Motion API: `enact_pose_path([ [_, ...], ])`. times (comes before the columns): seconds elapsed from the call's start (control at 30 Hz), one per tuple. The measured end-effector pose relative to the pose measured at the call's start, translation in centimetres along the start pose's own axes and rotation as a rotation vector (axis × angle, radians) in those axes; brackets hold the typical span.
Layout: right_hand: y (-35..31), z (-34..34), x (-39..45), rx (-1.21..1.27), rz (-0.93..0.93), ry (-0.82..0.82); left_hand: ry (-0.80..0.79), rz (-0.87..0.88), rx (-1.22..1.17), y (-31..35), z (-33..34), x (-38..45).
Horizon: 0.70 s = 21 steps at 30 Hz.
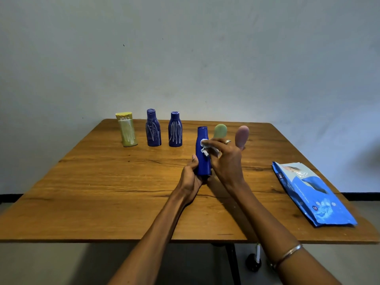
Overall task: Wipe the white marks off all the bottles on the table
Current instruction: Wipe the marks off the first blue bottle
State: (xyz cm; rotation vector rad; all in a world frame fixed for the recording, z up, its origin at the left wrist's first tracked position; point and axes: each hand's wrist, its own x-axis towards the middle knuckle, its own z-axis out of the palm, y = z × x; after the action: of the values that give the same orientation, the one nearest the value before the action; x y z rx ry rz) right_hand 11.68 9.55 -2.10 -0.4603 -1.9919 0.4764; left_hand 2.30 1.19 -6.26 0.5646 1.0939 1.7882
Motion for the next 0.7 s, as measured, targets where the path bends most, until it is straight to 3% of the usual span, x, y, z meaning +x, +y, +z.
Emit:
enact_pose_path([
  [0.13,-0.3,-0.1,-2.7,-0.039,-0.110,-0.186,0.021,-0.033,-0.081,0.4,-0.2,-0.2],
  [0.33,-0.2,-1.8,-5.3,-0.037,-0.100,-0.290,0.040,-0.042,-0.134,0.5,-0.4,0.1],
  [0.57,0.5,-1.3,-0.8,-0.019,-0.002,0.006,-0.007,0.044,0.138,0.3,0.5,-0.3],
  [0.7,0.2,-0.4,-2.3,0.059,0.022,-0.005,0.017,0.086,0.181,0.3,0.5,-0.3],
])
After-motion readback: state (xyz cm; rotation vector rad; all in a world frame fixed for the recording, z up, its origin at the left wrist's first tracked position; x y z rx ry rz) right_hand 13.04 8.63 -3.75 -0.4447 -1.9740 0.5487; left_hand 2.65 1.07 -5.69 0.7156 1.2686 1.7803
